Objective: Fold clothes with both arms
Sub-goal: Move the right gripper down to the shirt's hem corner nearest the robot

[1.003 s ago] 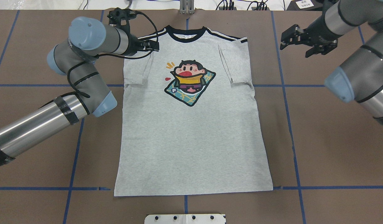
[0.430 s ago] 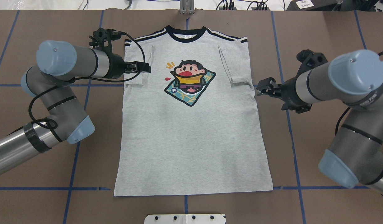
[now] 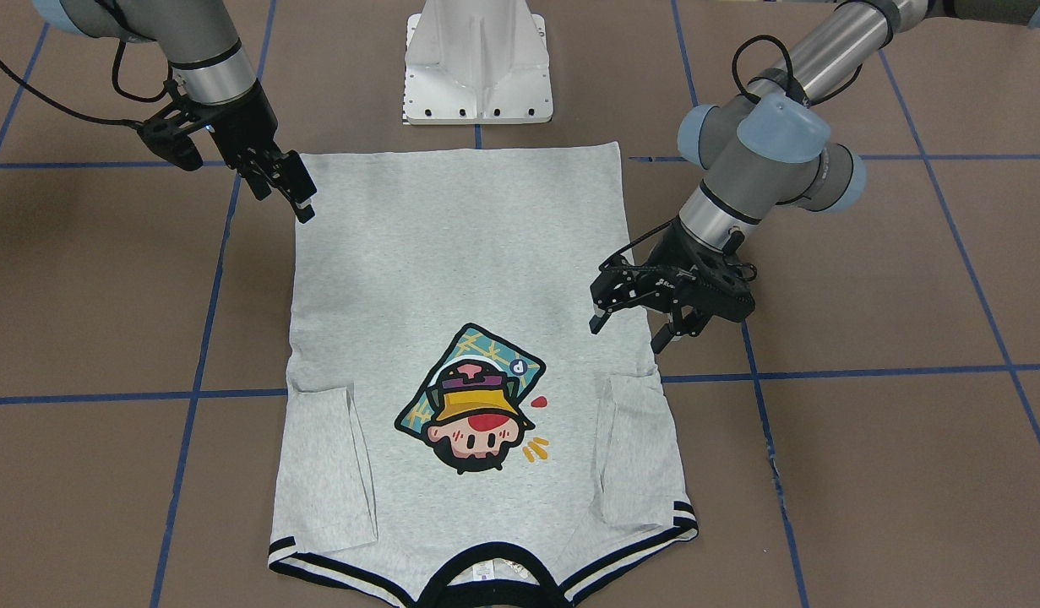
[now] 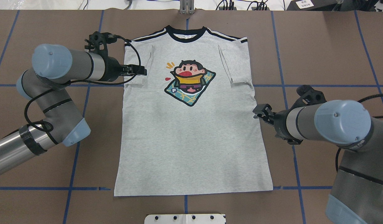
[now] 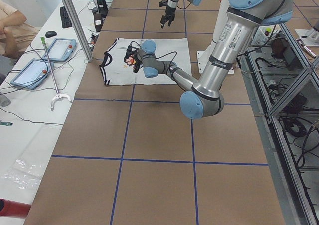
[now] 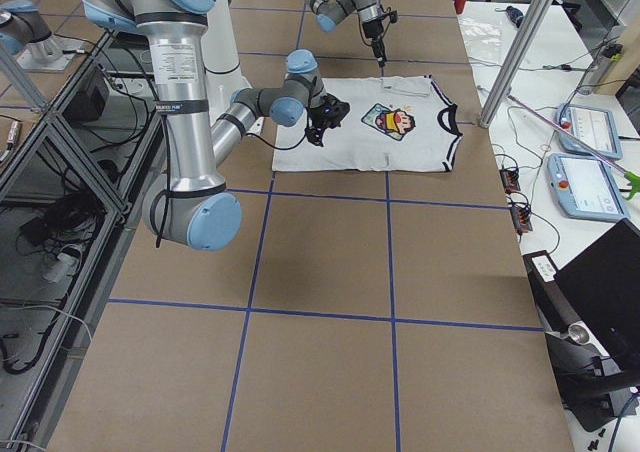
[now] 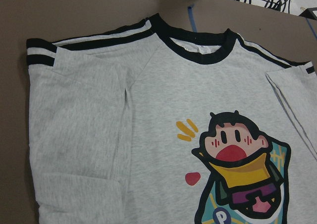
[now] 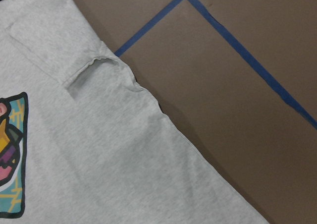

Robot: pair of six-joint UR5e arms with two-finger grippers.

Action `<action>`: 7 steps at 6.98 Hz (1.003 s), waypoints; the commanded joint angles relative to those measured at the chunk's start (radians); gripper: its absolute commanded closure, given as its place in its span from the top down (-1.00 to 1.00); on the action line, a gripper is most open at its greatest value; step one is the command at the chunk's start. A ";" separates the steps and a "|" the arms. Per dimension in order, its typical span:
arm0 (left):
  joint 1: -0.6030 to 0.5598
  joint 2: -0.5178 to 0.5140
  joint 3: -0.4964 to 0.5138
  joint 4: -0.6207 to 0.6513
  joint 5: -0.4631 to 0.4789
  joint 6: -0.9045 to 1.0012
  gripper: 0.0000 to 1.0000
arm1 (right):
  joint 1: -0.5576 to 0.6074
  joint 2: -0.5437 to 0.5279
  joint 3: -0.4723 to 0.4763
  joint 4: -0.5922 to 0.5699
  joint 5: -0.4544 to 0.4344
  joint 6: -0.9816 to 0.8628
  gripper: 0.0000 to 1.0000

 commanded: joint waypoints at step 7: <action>0.000 0.004 -0.025 -0.004 0.000 -0.012 1.00 | -0.362 -0.130 0.025 0.006 -0.179 0.414 0.74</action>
